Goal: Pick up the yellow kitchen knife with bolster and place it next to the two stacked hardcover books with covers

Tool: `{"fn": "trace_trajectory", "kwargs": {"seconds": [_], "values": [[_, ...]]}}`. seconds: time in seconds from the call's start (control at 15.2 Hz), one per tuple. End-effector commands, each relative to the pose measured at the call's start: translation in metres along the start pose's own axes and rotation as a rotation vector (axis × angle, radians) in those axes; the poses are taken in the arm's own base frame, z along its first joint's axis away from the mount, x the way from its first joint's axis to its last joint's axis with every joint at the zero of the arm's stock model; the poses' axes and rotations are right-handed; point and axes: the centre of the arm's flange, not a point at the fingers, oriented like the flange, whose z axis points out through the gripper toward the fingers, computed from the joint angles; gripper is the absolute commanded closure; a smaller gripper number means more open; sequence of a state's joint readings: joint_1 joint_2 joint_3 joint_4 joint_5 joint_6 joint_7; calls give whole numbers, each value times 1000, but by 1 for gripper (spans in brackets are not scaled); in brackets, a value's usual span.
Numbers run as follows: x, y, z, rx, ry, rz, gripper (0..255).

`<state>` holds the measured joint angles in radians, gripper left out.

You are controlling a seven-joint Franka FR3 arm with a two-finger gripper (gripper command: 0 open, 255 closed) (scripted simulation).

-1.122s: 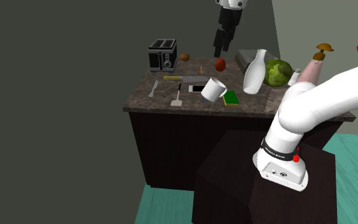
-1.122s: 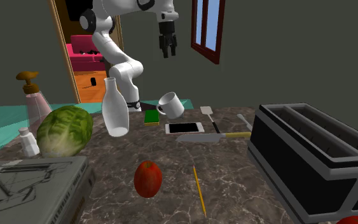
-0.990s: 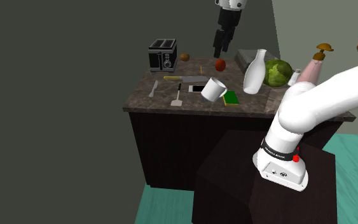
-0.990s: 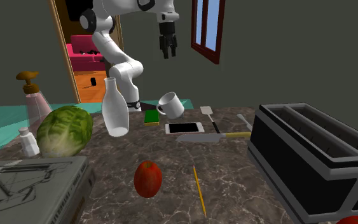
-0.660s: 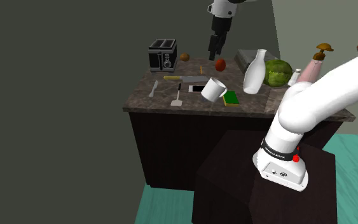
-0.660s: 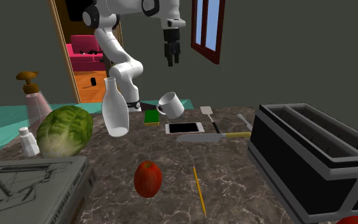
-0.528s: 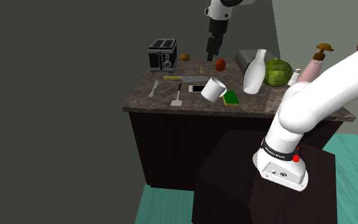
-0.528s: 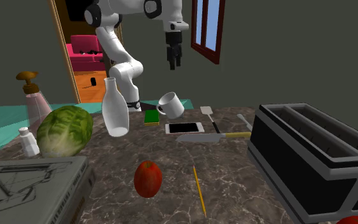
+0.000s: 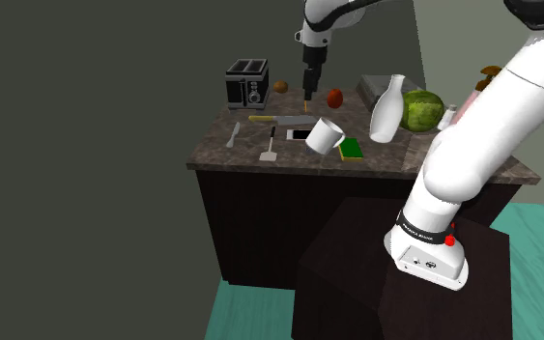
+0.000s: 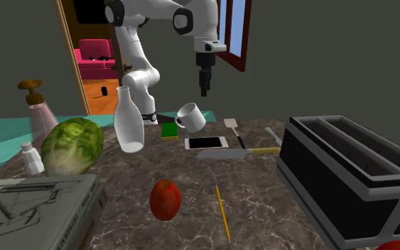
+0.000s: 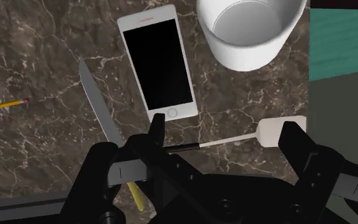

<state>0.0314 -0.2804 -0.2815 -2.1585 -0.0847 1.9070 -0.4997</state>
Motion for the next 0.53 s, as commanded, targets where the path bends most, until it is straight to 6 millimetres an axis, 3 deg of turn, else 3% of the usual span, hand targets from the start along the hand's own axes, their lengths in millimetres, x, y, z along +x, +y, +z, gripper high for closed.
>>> {"fn": "trace_trajectory", "kwargs": {"seconds": [0.0,0.46], "values": [[17,20,15,2,-13,-30,0],[75,77,66,11,-55,-129,0]]}}
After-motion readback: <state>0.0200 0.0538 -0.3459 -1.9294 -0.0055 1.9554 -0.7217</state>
